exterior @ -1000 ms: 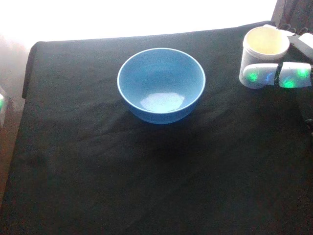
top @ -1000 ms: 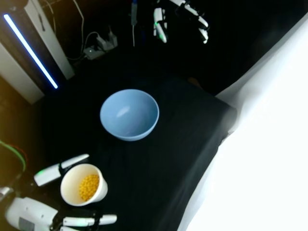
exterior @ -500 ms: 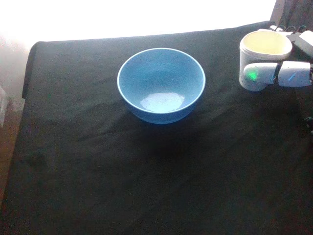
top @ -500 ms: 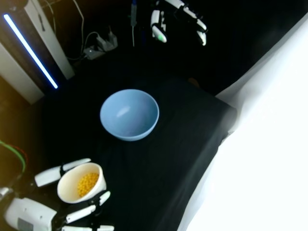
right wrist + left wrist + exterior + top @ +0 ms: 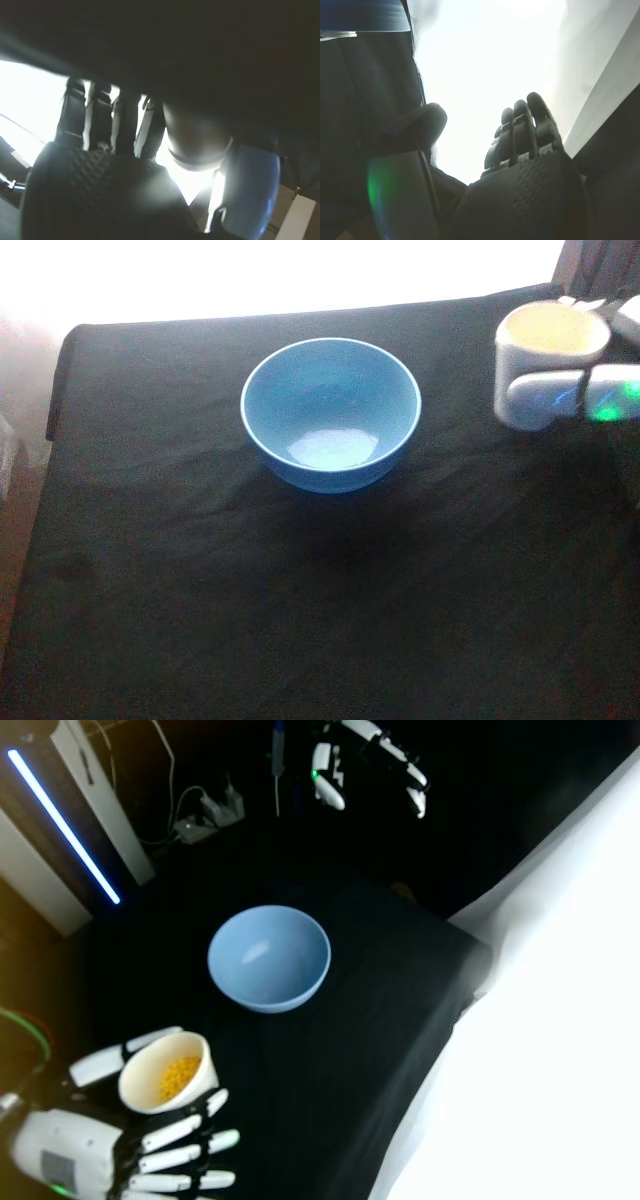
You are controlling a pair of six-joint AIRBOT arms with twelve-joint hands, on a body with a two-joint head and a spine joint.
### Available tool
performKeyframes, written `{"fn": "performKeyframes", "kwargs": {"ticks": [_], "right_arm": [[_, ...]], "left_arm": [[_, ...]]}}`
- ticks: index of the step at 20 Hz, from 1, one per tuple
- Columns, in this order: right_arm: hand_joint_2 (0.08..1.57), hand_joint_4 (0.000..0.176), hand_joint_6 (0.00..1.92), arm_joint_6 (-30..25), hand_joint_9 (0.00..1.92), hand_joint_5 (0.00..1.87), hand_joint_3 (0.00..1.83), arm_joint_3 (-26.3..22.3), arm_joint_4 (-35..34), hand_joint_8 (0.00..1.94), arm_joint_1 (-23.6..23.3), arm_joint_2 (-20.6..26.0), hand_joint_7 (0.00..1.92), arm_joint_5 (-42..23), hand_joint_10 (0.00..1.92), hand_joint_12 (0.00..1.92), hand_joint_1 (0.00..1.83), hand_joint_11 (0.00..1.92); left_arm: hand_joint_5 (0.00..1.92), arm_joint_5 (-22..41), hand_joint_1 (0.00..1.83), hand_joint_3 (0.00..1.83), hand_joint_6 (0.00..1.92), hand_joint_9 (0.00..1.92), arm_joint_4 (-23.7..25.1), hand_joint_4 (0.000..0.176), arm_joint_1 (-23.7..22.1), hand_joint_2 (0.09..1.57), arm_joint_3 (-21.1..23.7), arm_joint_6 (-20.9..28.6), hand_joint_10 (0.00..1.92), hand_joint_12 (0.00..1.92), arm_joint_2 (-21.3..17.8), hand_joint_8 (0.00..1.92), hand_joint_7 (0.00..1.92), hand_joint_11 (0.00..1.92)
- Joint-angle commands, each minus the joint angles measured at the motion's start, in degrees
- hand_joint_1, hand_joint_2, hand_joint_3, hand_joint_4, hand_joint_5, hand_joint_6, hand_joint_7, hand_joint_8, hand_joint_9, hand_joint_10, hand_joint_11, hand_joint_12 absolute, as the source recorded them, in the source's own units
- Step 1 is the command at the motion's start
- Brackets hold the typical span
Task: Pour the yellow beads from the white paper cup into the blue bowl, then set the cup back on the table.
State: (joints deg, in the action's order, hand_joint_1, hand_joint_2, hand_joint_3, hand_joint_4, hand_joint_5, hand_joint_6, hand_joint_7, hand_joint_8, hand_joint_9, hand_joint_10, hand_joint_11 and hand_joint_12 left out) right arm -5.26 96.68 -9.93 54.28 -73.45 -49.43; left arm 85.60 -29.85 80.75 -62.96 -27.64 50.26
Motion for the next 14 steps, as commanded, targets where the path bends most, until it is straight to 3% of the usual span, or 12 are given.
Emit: {"fn": "performKeyframes", "kwargs": {"ticks": [1,2,3,4,6,7,8,9,10,11,12,14], "right_arm": [[1.08,0.056,0.84,-0.84,0.32,1.07,0.00,-0.34,-1.52,0.00,-0.85,1.01,0.66,-8.34,0.01,0.39,1.08,0.00],[1.09,0.061,0.90,-0.82,0.34,1.03,0.00,-0.79,-1.31,0.00,-0.85,1.65,0.65,-8.59,0.01,0.50,1.07,0.00],[1.12,0.039,0.98,-0.82,0.36,0.98,0.00,-1.06,-1.13,0.00,-0.85,2.08,0.62,-8.74,0.01,0.61,1.06,0.00],[1.13,0.003,1.02,-0.81,0.33,0.95,0.00,-1.41,-1.04,0.00,-0.85,2.54,0.59,-8.87,0.01,0.59,1.07,0.00],[1.12,0.012,0.98,-0.77,0.37,0.98,0.00,-2.27,-0.92,0.00,-0.85,3.53,0.60,-9.21,0.01,0.80,1.07,0.00],[1.12,0.000,1.00,-0.74,0.39,0.97,0.00,-2.59,-0.91,0.00,-0.85,3.72,0.60,-9.34,0.01,0.83,1.08,0.00],[1.14,0.019,1.04,-0.73,0.36,0.95,0.00,-2.95,-0.79,0.00,-0.85,4.12,0.56,-9.37,0.00,0.80,1.06,0.00],[1.11,0.059,0.97,-0.73,0.39,0.99,0.00,-3.18,-0.75,0.00,-0.85,4.33,0.59,-9.38,0.01,0.78,1.06,0.00],[1.11,0.050,0.95,-0.73,0.42,1.00,0.00,-3.41,-0.75,0.01,-0.85,4.57,0.61,-9.38,0.01,0.80,1.07,0.00],[1.12,0.035,0.97,-0.73,0.51,0.99,0.00,-3.69,-0.75,0.00,-0.85,5.03,0.67,-9.38,0.02,0.96,1.07,0.01],[1.14,0.034,1.04,-0.72,0.52,0.94,0.01,-3.91,-0.75,0.01,-0.85,5.27,0.66,-9.38,0.01,1.03,1.05,0.00],[1.13,0.081,1.03,-0.71,0.46,0.95,0.00,-4.28,-0.75,0.00,-0.90,5.91,0.64,-9.38,0.00,0.99,1.04,0.00]], "left_arm": [[0.00,7.31,1.06,0.94,0.00,0.20,-0.64,0.000,-0.62,0.77,-0.29,0.39,0.00,0.62,0.08,0.00,0.21,0.00],[0.00,7.32,1.08,0.94,0.00,0.20,-0.71,0.000,-0.61,0.77,-0.28,0.39,0.00,0.61,0.14,0.00,0.21,0.00],[0.00,7.32,1.09,0.99,0.00,0.20,-0.75,0.000,-0.61,0.75,-0.27,0.41,0.00,0.63,0.18,0.00,0.21,0.00],[0.00,7.32,1.10,1.00,0.00,0.20,-0.78,0.000,-0.61,0.74,-0.24,0.41,0.00,0.61,0.18,0.00,0.20,0.00],[0.00,7.32,1.11,0.97,0.00,0.20,-0.80,0.007,-0.61,0.75,-0.22,0.42,0.00,0.63,0.22,0.00,0.20,0.00],[0.00,7.32,1.10,0.97,0.00,0.20,-0.81,0.003,-0.61,0.76,-0.21,0.42,0.00,0.61,0.27,0.00,0.20,0.00],[0.00,7.31,1.07,0.97,0.00,0.20,-0.88,0.000,-0.61,0.76,-0.21,0.42,0.00,0.61,0.38,0.00,0.20,0.00],[0.00,7.26,1.07,1.02,0.00,0.20,-0.88,0.000,-0.61,0.75,-0.22,0.42,0.00,0.59,0.45,0.00,0.21,0.00],[0.00,7.24,1.07,1.03,0.00,0.20,-0.88,0.000,-0.61,0.74,-0.24,0.42,0.00,0.59,0.53,0.00,0.22,0.00],[0.00,7.19,1.07,1.03,0.00,0.21,-0.88,0.000,-0.61,0.74,-0.24,0.42,0.00,0.59,0.57,0.01,0.23,0.00],[0.00,7.07,1.04,0.96,0.00,0.22,-0.88,0.000,-0.61,0.77,-0.26,0.42,0.00,0.58,0.62,0.00,0.23,0.00],[0.00,6.88,1.05,0.95,0.00,0.22,-0.89,0.000,-0.61,0.78,-0.30,0.42,0.00,0.60,0.72,0.00,0.24,0.00]]}}
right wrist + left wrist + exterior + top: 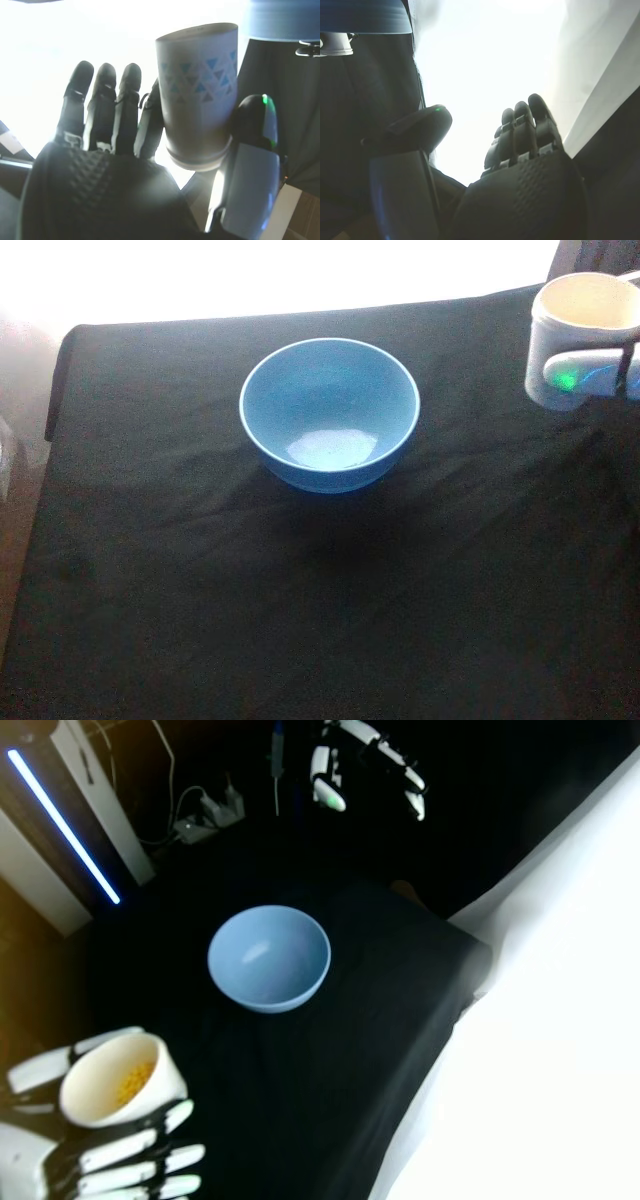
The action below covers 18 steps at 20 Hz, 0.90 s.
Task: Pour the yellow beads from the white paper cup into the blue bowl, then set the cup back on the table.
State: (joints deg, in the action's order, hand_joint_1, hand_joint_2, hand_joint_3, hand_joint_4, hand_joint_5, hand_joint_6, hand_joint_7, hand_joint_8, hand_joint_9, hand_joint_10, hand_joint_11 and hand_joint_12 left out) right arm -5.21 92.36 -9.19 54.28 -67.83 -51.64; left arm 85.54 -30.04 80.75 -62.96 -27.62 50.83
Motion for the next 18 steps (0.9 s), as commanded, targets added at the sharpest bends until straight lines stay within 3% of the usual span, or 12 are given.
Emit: {"fn": "performKeyframes", "kwargs": {"ticks": [1,2,4,6,9,10,11,12,13,14,17,18], "right_arm": [[1.13,0.157,1.01,-0.76,0.46,0.96,0.00,-0.09,-1.36,0.00,-1.07,0.54,0.64,-7.17,0.00,0.99,1.01,0.00],[1.11,0.172,0.96,-0.76,0.46,0.99,0.00,-0.16,-0.87,0.01,-1.44,0.72,0.67,-7.15,0.00,0.93,1.02,0.00],[1.10,0.176,0.91,-0.76,0.46,1.02,0.00,-0.17,0.65,0.00,-2.67,0.92,0.68,-6.95,0.00,0.85,1.03,0.00],[1.07,0.176,0.80,-0.76,0.51,1.09,0.00,-0.16,2.07,0.01,-4.04,0.94,0.73,-6.46,0.01,0.90,1.05,0.00],[1.07,0.102,0.81,-0.76,0.53,1.08,0.00,-0.06,4.37,0.00,-5.72,0.92,0.74,-5.60,0.01,0.95,1.07,0.00],[1.07,0.068,0.81,-0.76,0.54,1.08,0.00,0.00,4.62,0.00,-5.88,0.88,0.75,-5.54,0.01,1.00,1.08,0.00],[1.08,0.107,0.83,-0.76,0.54,1.07,0.00,0.04,5.01,0.01,-6.17,0.85,0.74,-5.41,0.01,1.06,1.07,0.00],[1.07,0.122,0.81,-0.76,0.53,1.08,0.00,0.08,6.06,0.00,-7.08,0.76,0.74,-4.93,0.00,1.08,1.07,0.00],[1.10,0.082,0.90,-0.76,0.54,1.02,0.00,0.16,7.55,0.00,-8.42,0.63,0.75,-4.39,0.00,1.14,1.06,0.00],[1.11,0.085,0.97,-0.76,0.56,0.99,0.00,0.25,8.70,0.01,-9.40,0.63,0.78,-3.89,0.01,1.19,1.05,0.00],[1.10,0.069,0.93,-0.76,0.65,1.01,0.00,1.09,11.80,0.01,-11.77,0.35,0.87,-2.05,0.01,1.26,1.06,0.04],[1.10,0.122,0.91,-0.76,0.66,1.02,0.00,1.36,12.41,0.00,-12.34,0.03,0.87,-1.73,0.01,1.21,1.05,0.07]], "left_arm": [[0.00,6.89,1.07,0.98,0.00,0.21,-0.70,0.000,-0.61,0.77,-0.31,0.39,0.00,0.59,0.21,0.00,0.24,0.00],[0.00,6.78,1.07,0.98,0.00,0.21,-0.70,0.000,-0.61,0.76,-0.34,0.39,0.00,0.57,0.27,0.00,0.24,0.00],[0.00,6.65,1.11,1.04,0.00,0.21,-0.75,0.000,-0.62,0.73,-0.37,0.39,0.00,0.57,0.39,0.00,0.24,0.00],[0.00,6.57,1.16,1.08,0.00,0.19,-0.77,0.000,-0.62,0.71,-0.39,0.39,0.00,0.49,0.44,0.00,0.24,0.00],[0.00,6.42,1.15,1.04,0.00,0.20,-0.77,0.000,-0.70,0.72,-0.47,0.39,0.00,0.50,0.45,0.00,0.23,0.00],[0.00,6.23,1.13,1.03,0.00,0.20,-0.74,0.000,-0.77,0.73,-0.50,0.38,0.00,0.52,0.46,0.00,0.23,0.00],[0.00,6.02,1.12,1.02,0.00,0.21,-0.68,0.000,-0.90,0.73,-0.52,0.35,0.01,0.53,0.49,0.00,0.24,0.00],[0.00,5.83,1.10,1.03,0.00,0.21,-0.52,0.000,-1.15,0.73,-0.59,0.34,0.00,0.57,0.53,0.00,0.25,0.00],[0.00,5.78,1.10,1.05,0.00,0.21,-0.46,0.000,-1.29,0.72,-0.66,0.34,0.00,0.60,0.57,0.00,0.26,0.00],[0.00,5.67,1.12,1.07,0.00,0.21,-0.44,0.000,-1.33,0.72,-0.71,0.34,0.00,0.59,0.59,0.00,0.25,0.00],[0.00,5.51,1.10,1.01,0.00,0.22,-0.39,0.000,-1.40,0.74,-0.83,0.34,0.00,0.57,0.78,0.00,0.24,0.00],[0.00,5.48,1.09,1.00,0.00,0.22,-0.35,0.000,-1.52,0.74,-0.88,0.33,0.00,0.61,0.89,0.00,0.25,0.00]]}}
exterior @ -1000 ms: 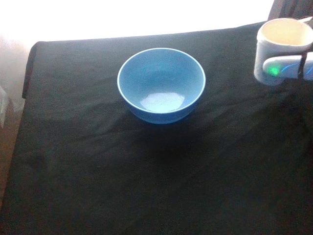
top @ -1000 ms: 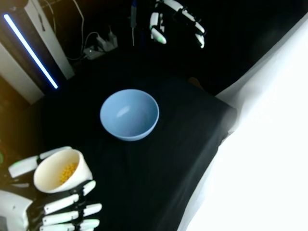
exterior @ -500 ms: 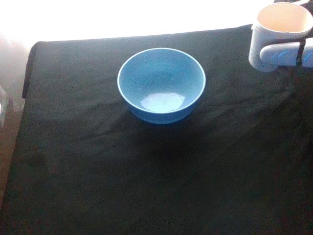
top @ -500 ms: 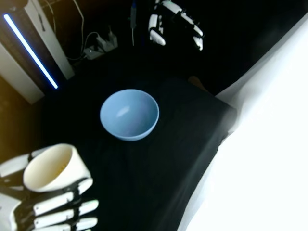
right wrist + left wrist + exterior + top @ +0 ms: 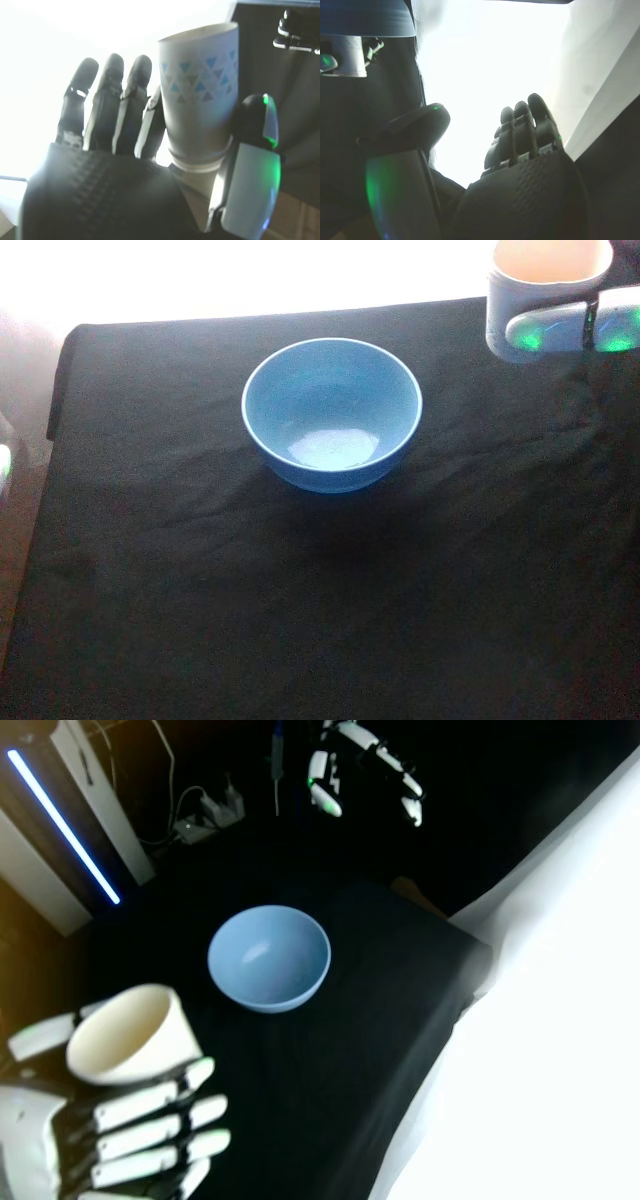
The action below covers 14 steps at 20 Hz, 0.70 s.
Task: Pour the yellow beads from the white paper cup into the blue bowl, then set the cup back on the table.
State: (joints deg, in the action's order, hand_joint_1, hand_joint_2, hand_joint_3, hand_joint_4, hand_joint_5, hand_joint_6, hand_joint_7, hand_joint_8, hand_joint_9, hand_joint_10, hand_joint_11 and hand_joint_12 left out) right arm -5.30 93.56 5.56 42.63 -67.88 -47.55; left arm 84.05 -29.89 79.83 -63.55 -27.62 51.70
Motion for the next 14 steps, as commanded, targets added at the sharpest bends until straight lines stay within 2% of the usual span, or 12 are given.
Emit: {"fn": "performKeyframes", "kwargs": {"ticks": [1,2,3,4,5,6,7,8,11,12,14], "right_arm": [[1.10,0.118,0.92,-0.68,0.66,1.01,0.00,0.34,-1.81,0.00,-1.28,-0.21,0.88,-5.53,0.00,1.19,1.05,0.07],[1.08,0.138,0.87,-0.68,0.66,1.04,0.00,0.61,-0.85,0.00,-2.06,-0.47,0.91,-4.92,0.00,1.16,1.05,0.09],[1.08,0.146,0.86,-0.69,0.61,1.05,0.00,0.79,0.22,0.00,-2.86,-0.57,0.88,-4.19,0.00,1.15,1.05,0.09],[1.09,0.119,0.89,-0.69,0.58,1.03,0.00,1.08,1.67,0.00,-4.00,-0.78,0.86,-3.29,0.00,1.16,1.05,0.06],[1.10,0.051,0.92,-0.69,0.61,1.02,0.00,1.27,2.71,0.00,-4.75,-0.95,0.87,-2.75,0.01,1.19,1.07,0.06],[1.10,0.046,0.94,-0.69,0.63,1.01,0.00,1.51,3.99,0.00,-5.65,-1.19,0.86,-2.07,0.01,1.23,1.07,0.07],[1.11,0.000,0.96,-0.69,0.70,0.99,0.00,1.73,5.00,0.01,-6.44,-1.42,0.89,-1.48,0.03,1.22,1.10,0.12],[1.11,0.000,0.93,-0.74,0.77,1.01,0.00,1.93,5.81,0.01,-7.01,-1.68,0.93,-0.99,0.03,1.13,1.13,0.23],[1.07,0.000,0.82,-0.78,0.99,1.07,0.00,2.53,6.93,0.01,-7.42,-2.23,1.09,0.10,0.01,0.68,1.17,0.65],[1.07,0.000,0.82,-0.78,1.00,1.07,0.00,2.61,7.05,0.00,-7.46,-2.32,1.11,0.19,0.00,0.57,1.17,0.70],[1.07,0.000,0.80,-0.79,0.99,1.08,0.00,2.78,8.08,0.00,-7.95,-2.60,1.14,0.64,0.00,0.48,1.17,0.74]], "left_arm": [[0.00,6.96,1.08,1.01,0.00,0.22,-0.50,0.000,-0.66,0.74,-0.34,0.33,0.00,0.65,0.10,0.00,0.26,0.00],[0.00,6.95,1.06,1.02,0.00,0.23,-0.50,0.000,-0.68,0.73,-0.38,0.33,0.00,0.68,0.12,0.00,0.27,0.00],[0.00,6.86,1.05,1.02,0.00,0.22,-0.44,0.000,-0.74,0.73,-0.42,0.33,0.00,0.68,0.12,0.00,0.27,0.00],[0.00,6.80,1.04,1.01,0.00,0.22,-0.38,0.000,-0.78,0.74,-0.48,0.33,0.00,0.67,0.12,0.00,0.25,0.00],[0.00,6.76,1.05,1.00,0.00,0.22,-0.34,0.000,-0.81,0.74,-0.51,0.33,0.00,0.67,0.12,0.00,0.24,0.00],[0.00,6.69,1.06,0.99,0.00,0.22,-0.25,0.000,-0.89,0.74,-0.56,0.33,0.00,0.67,0.12,0.00,0.24,0.00],[0.00,6.54,1.05,0.97,0.00,0.23,-0.08,0.000,-1.06,0.74,-0.62,0.33,0.00,0.70,0.12,0.00,0.24,0.00],[0.00,6.24,1.02,0.95,0.00,0.23,0.24,0.000,-1.45,0.75,-0.73,0.33,0.00,0.71,0.17,0.00,0.24,0.00],[0.00,4.70,1.02,0.88,0.00,0.22,1.56,0.000,-3.22,0.78,-1.53,0.31,0.00,0.72,0.83,0.00,0.28,0.00],[0.00,4.45,1.03,0.88,0.00,0.22,1.81,0.000,-3.60,0.79,-1.67,0.31,0.00,0.73,0.95,0.00,0.28,0.00],[0.00,4.04,1.07,0.85,0.00,0.22,2.26,0.000,-4.11,0.79,-1.87,0.31,0.00,0.68,1.11,0.00,0.27,0.00]]}}
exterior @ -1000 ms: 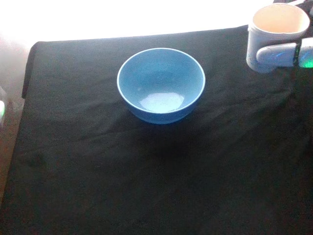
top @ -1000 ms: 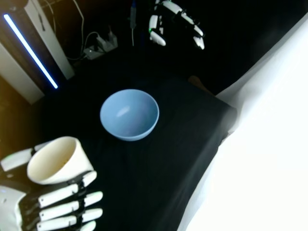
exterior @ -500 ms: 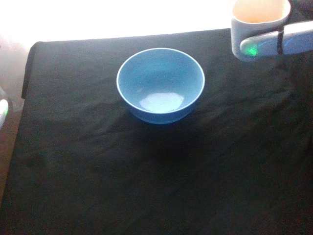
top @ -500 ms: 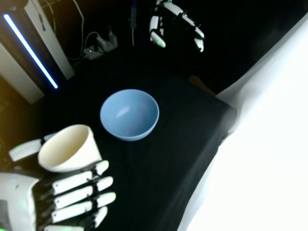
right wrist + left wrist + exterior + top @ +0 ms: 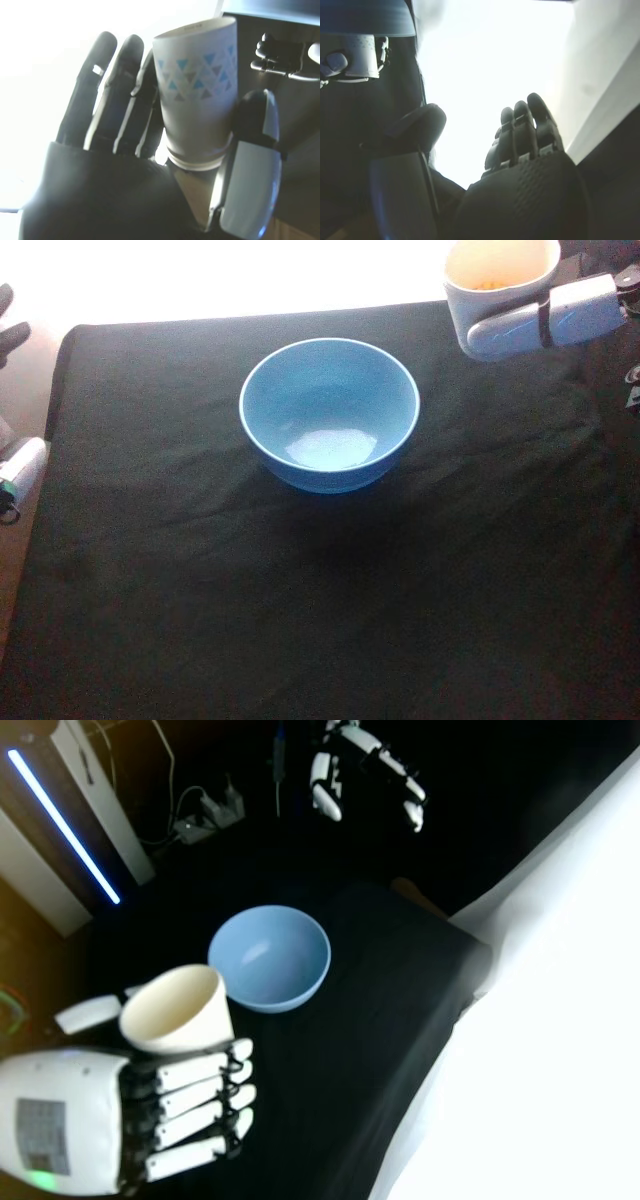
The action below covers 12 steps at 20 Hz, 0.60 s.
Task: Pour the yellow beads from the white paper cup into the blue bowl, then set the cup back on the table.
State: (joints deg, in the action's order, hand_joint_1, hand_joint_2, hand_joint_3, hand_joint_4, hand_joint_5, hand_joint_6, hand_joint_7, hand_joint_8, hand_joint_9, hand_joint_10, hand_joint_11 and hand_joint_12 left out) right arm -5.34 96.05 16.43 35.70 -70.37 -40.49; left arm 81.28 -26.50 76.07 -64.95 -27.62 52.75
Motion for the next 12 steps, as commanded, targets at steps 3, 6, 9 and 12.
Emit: {"fn": "performKeyframes", "kwargs": {"ticks": [3,6,9,12], "right_arm": [[1.08,0.000,0.85,-0.75,1.12,1.05,0.00,0.48,0.66,0.00,-3.30,-0.41,1.15,-4.69,0.02,0.53,1.17,0.90],[1.06,0.000,0.95,-0.75,1.20,1.07,0.00,0.52,2.45,0.57,-4.63,-0.71,1.16,-4.24,0.00,0.59,1.25,0.95],[1.05,0.000,0.85,-0.76,1.22,1.13,0.01,0.52,4.30,0.65,-5.75,-0.86,1.12,-3.68,0.01,0.71,1.25,0.90],[1.07,0.000,1.05,-0.92,1.18,1.05,0.00,0.50,7.46,0.53,-7.04,-0.88,1.15,-2.32,0.01,0.65,1.26,0.94]], "left_arm": [[0.00,6.86,1.13,0.81,0.00,0.22,-1.00,0.005,-0.51,0.79,-0.60,0.31,0.00,0.65,0.16,0.00,0.27,0.00],[0.01,6.60,1.14,0.76,0.00,0.23,-0.54,0.017,-0.94,0.82,-0.81,0.31,0.00,0.65,0.16,0.00,0.26,0.00],[0.01,5.57,1.17,0.77,0.00,0.24,0.47,0.009,-2.06,0.83,-1.13,0.30,0.00,0.68,0.16,0.00,0.25,0.00],[0.02,4.52,1.16,0.80,0.00,0.25,1.42,0.000,-3.15,0.82,-1.45,0.27,0.00,0.71,0.16,0.01,0.26,0.00]]}}
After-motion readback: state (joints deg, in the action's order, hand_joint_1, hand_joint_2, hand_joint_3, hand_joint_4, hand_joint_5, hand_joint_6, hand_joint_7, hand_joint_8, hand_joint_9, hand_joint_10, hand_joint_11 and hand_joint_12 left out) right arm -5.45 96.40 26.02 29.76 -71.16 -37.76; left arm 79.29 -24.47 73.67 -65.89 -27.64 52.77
